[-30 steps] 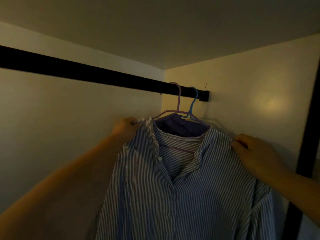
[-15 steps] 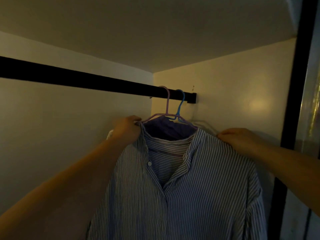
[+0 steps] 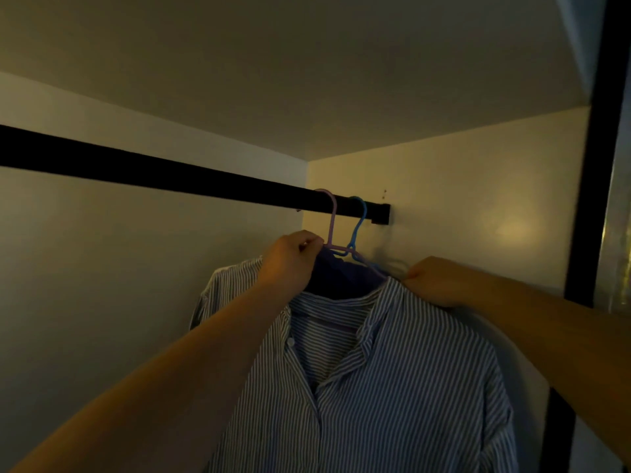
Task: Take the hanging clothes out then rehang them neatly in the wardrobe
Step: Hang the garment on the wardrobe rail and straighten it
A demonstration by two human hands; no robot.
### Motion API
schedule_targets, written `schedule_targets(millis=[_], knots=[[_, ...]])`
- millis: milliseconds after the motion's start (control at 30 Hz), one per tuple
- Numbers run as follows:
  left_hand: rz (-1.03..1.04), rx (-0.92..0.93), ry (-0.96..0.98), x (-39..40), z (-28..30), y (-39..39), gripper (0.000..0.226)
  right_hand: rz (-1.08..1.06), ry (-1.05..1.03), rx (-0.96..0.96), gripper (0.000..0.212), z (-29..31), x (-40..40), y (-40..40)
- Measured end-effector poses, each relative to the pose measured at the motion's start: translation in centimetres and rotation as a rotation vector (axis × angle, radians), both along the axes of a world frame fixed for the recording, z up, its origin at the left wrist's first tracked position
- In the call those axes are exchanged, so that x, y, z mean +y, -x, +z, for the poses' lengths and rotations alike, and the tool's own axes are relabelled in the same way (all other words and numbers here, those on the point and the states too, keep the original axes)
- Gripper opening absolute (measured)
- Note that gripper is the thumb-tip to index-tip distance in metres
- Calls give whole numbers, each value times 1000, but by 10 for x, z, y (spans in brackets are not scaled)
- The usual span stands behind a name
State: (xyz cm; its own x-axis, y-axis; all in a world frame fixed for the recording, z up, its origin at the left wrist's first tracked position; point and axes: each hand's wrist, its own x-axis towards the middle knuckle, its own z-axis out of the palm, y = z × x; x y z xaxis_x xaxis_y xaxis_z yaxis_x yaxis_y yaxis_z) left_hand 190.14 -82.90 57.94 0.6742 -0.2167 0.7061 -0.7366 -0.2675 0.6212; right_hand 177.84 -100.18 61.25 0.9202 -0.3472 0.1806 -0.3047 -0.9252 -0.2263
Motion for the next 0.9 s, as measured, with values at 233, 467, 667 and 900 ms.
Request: schedule_targets(millis=[233, 467, 667, 900], knots=[[-85, -16, -13, 2, 0, -4, 23, 50, 67, -50, 46, -5, -3, -11], [-119, -69, -98, -5, 3, -14, 17, -32, 304, -137, 46, -4, -11, -8], [-142, -76, -175, -27, 8, -24, 18, -80, 387, -148, 42, -5, -15, -17], [-236, 9, -97, -44, 6, -27, 15, -46, 485, -333, 39, -13, -17, -1]])
